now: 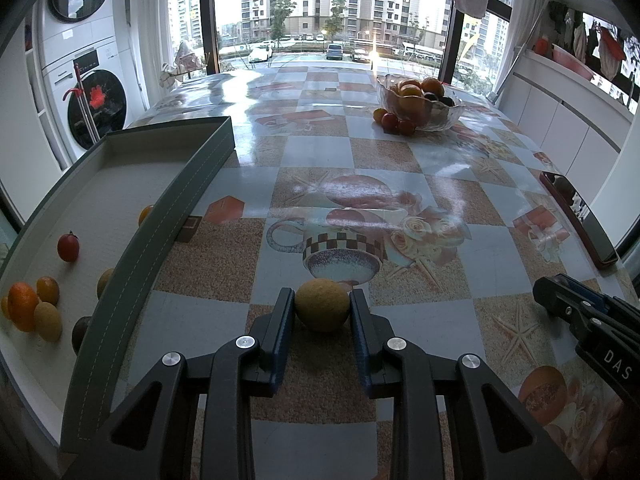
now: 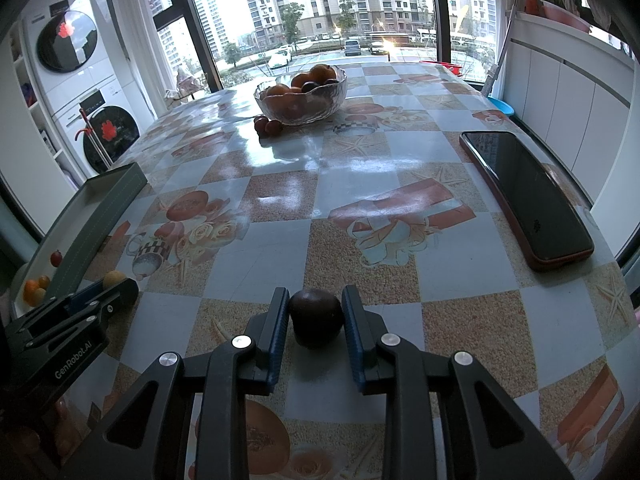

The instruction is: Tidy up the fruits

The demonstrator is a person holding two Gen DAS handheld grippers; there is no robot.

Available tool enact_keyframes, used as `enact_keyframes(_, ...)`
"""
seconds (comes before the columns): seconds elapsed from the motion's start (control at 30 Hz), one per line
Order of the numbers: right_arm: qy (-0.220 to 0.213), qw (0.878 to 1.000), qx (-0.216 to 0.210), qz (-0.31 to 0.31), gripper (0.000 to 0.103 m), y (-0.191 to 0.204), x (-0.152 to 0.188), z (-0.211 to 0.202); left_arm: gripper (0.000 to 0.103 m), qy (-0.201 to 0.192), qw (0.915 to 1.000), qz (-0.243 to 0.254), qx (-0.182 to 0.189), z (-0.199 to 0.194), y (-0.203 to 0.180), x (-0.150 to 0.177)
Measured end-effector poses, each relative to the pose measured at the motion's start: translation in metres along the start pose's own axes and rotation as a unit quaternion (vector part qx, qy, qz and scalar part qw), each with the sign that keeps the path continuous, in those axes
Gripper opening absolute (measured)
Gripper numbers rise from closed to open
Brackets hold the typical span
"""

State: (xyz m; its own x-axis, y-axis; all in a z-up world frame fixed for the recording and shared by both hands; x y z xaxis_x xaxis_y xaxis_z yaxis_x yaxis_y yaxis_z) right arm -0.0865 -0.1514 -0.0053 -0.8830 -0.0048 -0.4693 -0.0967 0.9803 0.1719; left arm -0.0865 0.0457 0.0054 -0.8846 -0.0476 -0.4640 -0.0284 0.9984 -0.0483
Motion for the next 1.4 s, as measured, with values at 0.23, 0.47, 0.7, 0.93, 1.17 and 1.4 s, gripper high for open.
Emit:
enact_keyframes(0.23, 0.0, 1.0, 0.0, 0.0, 0.03, -0.0001, -0.0001, 0.0, 0.029, 0.0, 1.0, 0.0, 0.0, 0.0, -0.0002, 0.0)
enact_keyframes(0.47, 0.0, 1.0, 0.0, 0.0, 0.03, 0.0002, -0.0002, 0.0, 0.029, 0.0, 1.0, 0.0, 0.001, -0.0002, -0.0003, 0.0002)
enact_keyframes(0.7, 0.0, 1.0, 0.0, 0.0, 0.03, -0.0001, -0.0001, 0.0, 0.029, 0.0, 1.0, 0.001, 0.0, -0.0002, -0.0001, 0.0001)
enact_keyframes(0.93, 0.0, 1.0, 0.0, 0.0, 0.03, 0.0001, 0.0, -0.0002, 0.029, 0.0, 1.0, 0.001, -0.001, -0.0002, -0.0006, 0.0003)
enact_keyframes(1.17, 0.0, 1.0, 0.002, -0.001, 0.03, 0.0002, 0.0, 0.0, 0.029, 0.0, 1.0, 0.0, 0.001, -0.0001, -0.0003, 0.0002)
enact_keyframes(1.4, 0.001, 1.0, 0.022, -0.011, 0.031, 0.0066, 0.0003, 0.0002, 0.029, 0.0, 1.0, 0.0, 0.001, -0.0001, -0.0004, 0.0003)
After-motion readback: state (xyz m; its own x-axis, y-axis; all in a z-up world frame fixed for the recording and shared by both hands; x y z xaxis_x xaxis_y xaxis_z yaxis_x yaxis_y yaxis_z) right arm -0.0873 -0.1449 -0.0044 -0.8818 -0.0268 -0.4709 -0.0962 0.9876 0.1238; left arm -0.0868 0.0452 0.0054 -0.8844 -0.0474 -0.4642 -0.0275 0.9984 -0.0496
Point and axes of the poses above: each gripper's, at about its wrist camera, not at the fingertips, and z roughly the way its jaws point, y to its left, x to its underside, the point moved 1 cm from there along z, roughly the way its jaws point, and after that the axes turned 13 degrees about y, right-handed, at the moved point
